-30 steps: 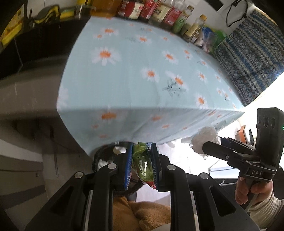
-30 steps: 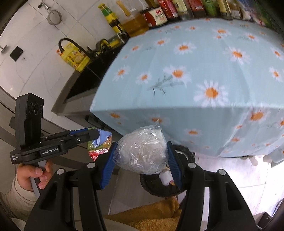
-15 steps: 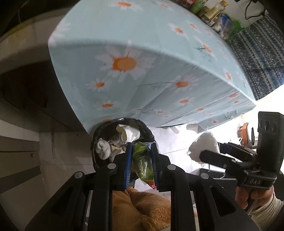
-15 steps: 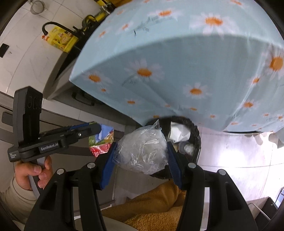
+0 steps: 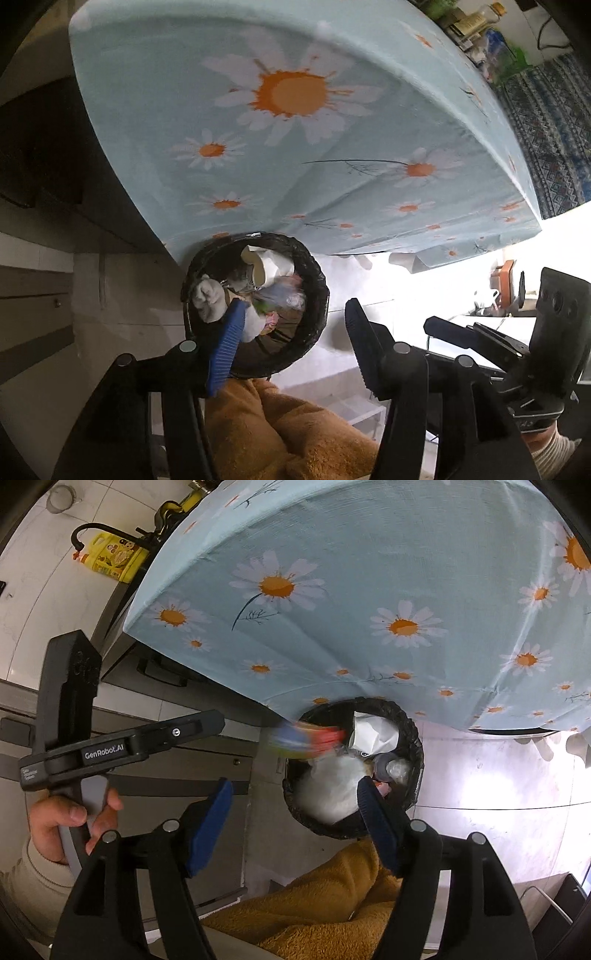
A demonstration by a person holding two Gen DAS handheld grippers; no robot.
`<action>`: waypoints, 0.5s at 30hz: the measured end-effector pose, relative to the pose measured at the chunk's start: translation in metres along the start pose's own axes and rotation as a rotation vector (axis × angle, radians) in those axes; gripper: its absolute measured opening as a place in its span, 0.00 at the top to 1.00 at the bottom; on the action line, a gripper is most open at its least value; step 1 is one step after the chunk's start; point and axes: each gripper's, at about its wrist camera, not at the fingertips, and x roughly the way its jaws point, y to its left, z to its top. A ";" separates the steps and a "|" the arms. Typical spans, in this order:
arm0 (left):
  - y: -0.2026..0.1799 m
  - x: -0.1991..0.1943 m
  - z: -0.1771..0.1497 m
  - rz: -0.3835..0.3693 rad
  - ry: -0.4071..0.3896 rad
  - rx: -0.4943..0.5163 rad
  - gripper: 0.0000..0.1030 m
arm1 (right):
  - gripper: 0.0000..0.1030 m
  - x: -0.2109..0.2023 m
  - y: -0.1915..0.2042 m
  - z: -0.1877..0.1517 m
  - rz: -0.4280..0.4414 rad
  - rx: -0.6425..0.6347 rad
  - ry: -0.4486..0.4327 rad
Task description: Collect trash
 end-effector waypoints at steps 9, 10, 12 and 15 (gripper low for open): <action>0.000 -0.008 0.003 0.032 -0.016 -0.001 0.47 | 0.32 -0.013 -0.001 0.004 -0.018 0.007 -0.025; -0.001 -0.011 0.003 0.037 -0.020 -0.001 0.47 | 0.32 -0.016 -0.001 0.004 -0.020 0.005 -0.031; -0.003 -0.018 0.002 0.039 -0.035 -0.002 0.47 | 0.32 -0.023 0.000 0.006 -0.023 -0.002 -0.044; -0.011 -0.031 0.000 0.051 -0.060 0.020 0.47 | 0.32 -0.038 0.003 0.007 -0.025 -0.015 -0.080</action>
